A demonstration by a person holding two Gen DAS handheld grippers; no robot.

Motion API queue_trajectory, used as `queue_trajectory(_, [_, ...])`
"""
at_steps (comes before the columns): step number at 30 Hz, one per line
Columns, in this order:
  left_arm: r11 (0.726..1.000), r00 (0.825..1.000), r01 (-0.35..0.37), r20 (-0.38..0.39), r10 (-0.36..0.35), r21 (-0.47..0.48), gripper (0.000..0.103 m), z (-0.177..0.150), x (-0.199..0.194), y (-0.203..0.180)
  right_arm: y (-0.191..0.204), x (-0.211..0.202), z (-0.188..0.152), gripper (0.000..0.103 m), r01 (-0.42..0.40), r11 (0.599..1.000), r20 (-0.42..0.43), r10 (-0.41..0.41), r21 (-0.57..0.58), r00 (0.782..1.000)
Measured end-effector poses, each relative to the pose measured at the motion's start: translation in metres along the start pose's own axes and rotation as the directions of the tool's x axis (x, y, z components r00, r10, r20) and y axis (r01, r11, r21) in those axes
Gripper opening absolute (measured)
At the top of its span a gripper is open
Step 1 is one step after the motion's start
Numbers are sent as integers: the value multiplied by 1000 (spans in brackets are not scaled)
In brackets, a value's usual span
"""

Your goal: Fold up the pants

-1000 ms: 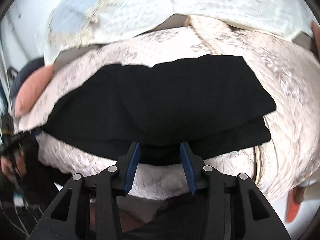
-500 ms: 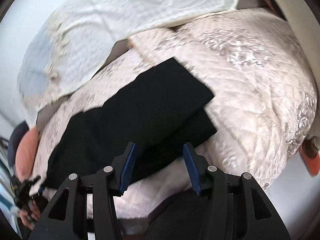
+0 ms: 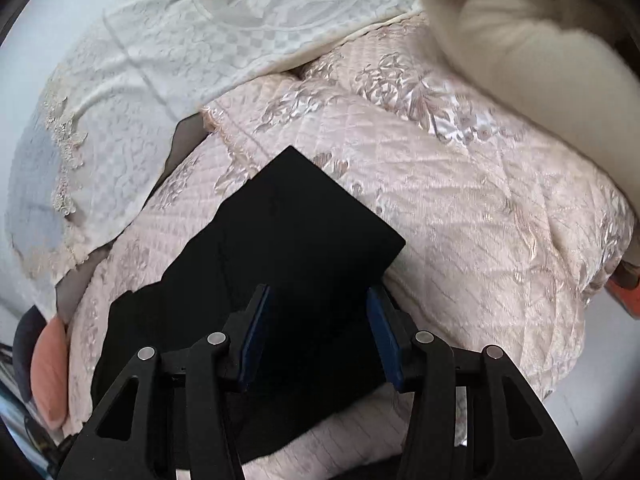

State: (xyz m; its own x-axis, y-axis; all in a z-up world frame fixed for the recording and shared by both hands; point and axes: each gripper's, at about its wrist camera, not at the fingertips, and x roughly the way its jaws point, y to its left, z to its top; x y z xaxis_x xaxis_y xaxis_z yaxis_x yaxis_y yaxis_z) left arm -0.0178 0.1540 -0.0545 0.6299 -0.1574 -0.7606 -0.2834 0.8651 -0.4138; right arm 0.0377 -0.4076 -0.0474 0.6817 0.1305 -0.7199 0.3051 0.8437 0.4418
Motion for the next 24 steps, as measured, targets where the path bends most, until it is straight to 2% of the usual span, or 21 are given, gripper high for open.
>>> queue_trajectory(1, [1000, 1000, -6, 7, 6, 7, 6, 1, -1, 0, 0, 0, 1, 20, 12, 1000, 11, -12, 0, 1000])
queue_trajectory(2, [1000, 1000, -9, 16, 9, 16, 5, 3, -3, -1, 1, -1, 2, 20, 22, 1000, 21, -22, -3, 1000])
queue_trajectory(6, [999, 999, -15, 51, 13, 35, 4, 12, -14, 0, -1, -18, 5, 9, -40, 999, 73, 39, 14, 997])
queue_trajectory(13, [999, 996, -21, 91, 16, 50, 4, 20, -33, 7, 3, -52, -5, 7, -95, 994, 104, 89, 54, 991])
queue_trajectory(15, [997, 997, -38, 73, 34, 60, 4, 15, -27, 10, -1, -50, -12, 7, -65, 996, 88, 60, 62, 994])
queue_trajectory(19, [996, 996, -83, -31, 84, 39, 5, 2, 0, 25, -20, -29, -21, 8, -16, 993, -8, 18, 113, 1000])
queue_trajectory(21, [994, 995, -91, -27, 93, 55, 5, 0, -1, 24, -18, -31, -21, 8, 9, 996, -11, -8, 89, 1000])
queue_trajectory(24, [989, 993, -120, -12, 121, 84, 8, 2, -8, 19, -14, -45, -16, 10, 99, 994, 22, -100, 35, 995])
